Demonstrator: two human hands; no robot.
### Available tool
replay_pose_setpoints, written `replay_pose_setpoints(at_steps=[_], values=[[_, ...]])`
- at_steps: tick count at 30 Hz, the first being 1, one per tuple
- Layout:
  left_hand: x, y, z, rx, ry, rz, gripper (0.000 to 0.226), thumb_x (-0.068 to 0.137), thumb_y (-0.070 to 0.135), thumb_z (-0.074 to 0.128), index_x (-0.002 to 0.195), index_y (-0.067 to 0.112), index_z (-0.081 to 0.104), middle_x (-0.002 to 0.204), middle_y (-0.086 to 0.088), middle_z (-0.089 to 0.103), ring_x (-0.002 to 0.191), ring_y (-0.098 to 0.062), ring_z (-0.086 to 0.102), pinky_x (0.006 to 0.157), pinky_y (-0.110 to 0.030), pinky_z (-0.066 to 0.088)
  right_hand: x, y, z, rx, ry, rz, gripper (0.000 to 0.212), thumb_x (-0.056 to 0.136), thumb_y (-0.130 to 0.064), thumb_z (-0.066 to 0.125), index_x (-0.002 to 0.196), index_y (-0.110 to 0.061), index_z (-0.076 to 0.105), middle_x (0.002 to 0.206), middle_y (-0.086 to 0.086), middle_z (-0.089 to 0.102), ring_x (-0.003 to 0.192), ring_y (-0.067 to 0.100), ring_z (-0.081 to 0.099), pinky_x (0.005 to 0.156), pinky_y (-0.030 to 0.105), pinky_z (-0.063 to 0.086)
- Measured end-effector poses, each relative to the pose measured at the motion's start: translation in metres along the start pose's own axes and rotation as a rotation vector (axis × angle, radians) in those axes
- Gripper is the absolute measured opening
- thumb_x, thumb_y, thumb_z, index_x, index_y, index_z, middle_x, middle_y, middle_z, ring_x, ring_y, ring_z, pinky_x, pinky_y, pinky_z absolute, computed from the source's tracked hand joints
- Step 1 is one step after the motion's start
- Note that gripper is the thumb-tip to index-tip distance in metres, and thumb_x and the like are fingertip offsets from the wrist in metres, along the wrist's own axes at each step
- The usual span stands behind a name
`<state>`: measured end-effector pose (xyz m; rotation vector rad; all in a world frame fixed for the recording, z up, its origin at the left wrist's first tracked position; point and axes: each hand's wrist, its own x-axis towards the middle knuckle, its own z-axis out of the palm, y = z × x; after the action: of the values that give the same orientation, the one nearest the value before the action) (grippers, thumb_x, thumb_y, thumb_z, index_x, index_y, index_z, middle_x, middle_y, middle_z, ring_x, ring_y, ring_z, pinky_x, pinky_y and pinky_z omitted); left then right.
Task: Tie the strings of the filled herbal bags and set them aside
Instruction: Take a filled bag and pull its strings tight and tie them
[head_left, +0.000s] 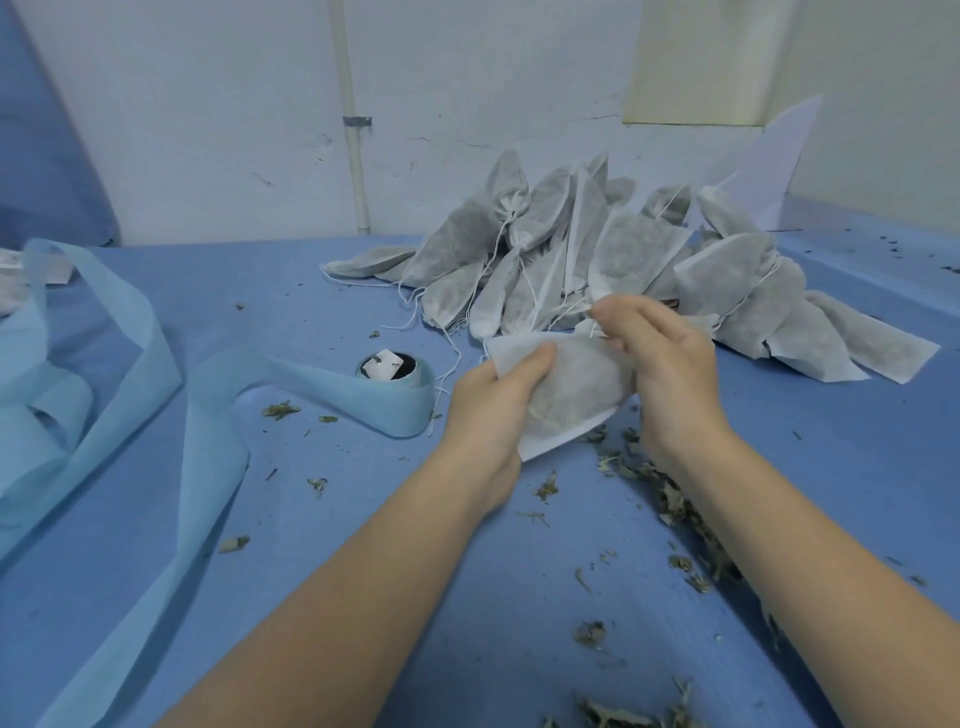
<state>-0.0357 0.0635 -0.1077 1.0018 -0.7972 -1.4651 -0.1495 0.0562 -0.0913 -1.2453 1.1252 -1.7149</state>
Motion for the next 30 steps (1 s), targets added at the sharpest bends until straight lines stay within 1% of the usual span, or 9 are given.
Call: replay_pose_setpoints(at_steps=[6, 11, 15, 18, 21, 23, 25, 27, 30], values=[[0.001, 0.007, -0.005, -0.101, -0.047, -0.077, 0.056, 0.09, 0.049, 0.052, 0.119, 0.002, 0.062, 0.115, -0.016, 0.067, 0.108, -0.029, 0.063, 0.103, -0.044, 0.044, -0.005, 0.001, -0.003, -0.204, -0.225, -0.116, 0.016, 0.082, -0.008, 0.07, 0.07, -0.019, 0.069, 0.092, -0.001, 0.062, 0.085, 0.004, 0.057, 0.075, 0.009, 0.042], [-0.002, 0.004, -0.006, -0.022, -0.023, 0.086, 0.026, 0.088, 0.009, 0.061, 0.109, -0.006, 0.065, 0.107, -0.023, 0.068, 0.096, -0.032, 0.065, 0.095, -0.048, 0.049, -0.004, 0.005, -0.005, -0.336, -0.283, -0.216, 0.021, 0.08, -0.003, 0.071, 0.07, -0.022, 0.067, 0.093, -0.005, 0.061, 0.089, -0.002, 0.057, 0.086, 0.012, 0.041], [-0.003, 0.006, -0.009, 0.084, 0.003, 0.167, 0.014, 0.089, 0.005, 0.059, 0.098, -0.001, 0.067, 0.093, -0.016, 0.071, 0.083, -0.026, 0.067, 0.084, -0.041, 0.054, -0.003, 0.007, -0.005, -0.388, -0.27, -0.225, 0.017, 0.081, -0.012, 0.073, 0.073, -0.026, 0.069, 0.097, -0.008, 0.062, 0.096, -0.001, 0.057, 0.089, 0.013, 0.041], [-0.003, 0.014, -0.016, 0.165, 0.076, 0.257, 0.011, 0.09, 0.007, 0.059, 0.095, 0.003, 0.068, 0.089, -0.011, 0.072, 0.081, -0.023, 0.068, 0.078, -0.034, 0.055, -0.002, 0.008, 0.001, -0.325, -0.295, -0.164, 0.007, 0.089, -0.025, 0.066, 0.093, -0.03, 0.07, 0.108, -0.012, 0.063, 0.103, -0.005, 0.057, 0.09, 0.012, 0.041], [-0.001, 0.028, -0.031, 0.226, 0.204, 0.334, 0.016, 0.09, 0.011, 0.061, 0.101, 0.001, 0.068, 0.097, -0.014, 0.071, 0.092, -0.029, 0.068, 0.087, -0.04, 0.054, 0.001, 0.007, 0.013, -0.092, -0.295, 0.07, 0.02, 0.099, -0.029, 0.048, 0.11, -0.026, 0.066, 0.11, -0.008, 0.067, 0.096, 0.001, 0.064, 0.088, 0.019, 0.051], [0.002, 0.038, -0.044, 0.256, 0.307, 0.368, 0.02, 0.089, 0.014, 0.062, 0.103, 0.001, 0.067, 0.1, -0.013, 0.07, 0.095, -0.029, 0.066, 0.09, -0.043, 0.052, 0.002, 0.011, 0.024, -0.206, -0.332, 0.127, 0.025, 0.101, -0.023, 0.045, 0.107, -0.014, 0.068, 0.106, 0.006, 0.07, 0.086, 0.011, 0.068, 0.09, 0.029, 0.054], [0.005, 0.046, -0.058, 0.276, 0.417, 0.386, 0.023, 0.089, 0.019, 0.063, 0.105, 0.003, 0.066, 0.102, -0.011, 0.069, 0.097, -0.028, 0.065, 0.09, -0.043, 0.051, 0.001, 0.017, 0.037, -0.3, -0.398, 0.166, 0.023, 0.099, -0.02, 0.048, 0.098, -0.012, 0.07, 0.096, 0.007, 0.071, 0.077, 0.014, 0.068, 0.09, 0.036, 0.055], [0.008, 0.054, -0.071, 0.229, 0.513, 0.385, 0.026, 0.088, 0.021, 0.063, 0.108, 0.004, 0.064, 0.104, -0.008, 0.068, 0.098, -0.026, 0.065, 0.088, -0.039, 0.052, 0.003, 0.023, 0.048, -0.368, -0.453, 0.178, 0.018, 0.096, -0.02, 0.055, 0.106, -0.013, 0.068, 0.089, 0.0, 0.069, 0.071, 0.009, 0.067, 0.08, 0.03, 0.055], [0.012, 0.063, -0.084, 0.139, 0.582, 0.364, 0.029, 0.088, 0.021, 0.064, 0.111, 0.004, 0.062, 0.108, -0.008, 0.066, 0.098, -0.027, 0.064, 0.089, -0.04, 0.052, 0.008, 0.031, 0.06, -0.739, -0.591, -0.012, 0.048, 0.085, -0.024, 0.072, 0.129, -0.017, 0.058, 0.108, -0.006, 0.064, 0.063, -0.002, 0.057, 0.062, 0.007, 0.041]])
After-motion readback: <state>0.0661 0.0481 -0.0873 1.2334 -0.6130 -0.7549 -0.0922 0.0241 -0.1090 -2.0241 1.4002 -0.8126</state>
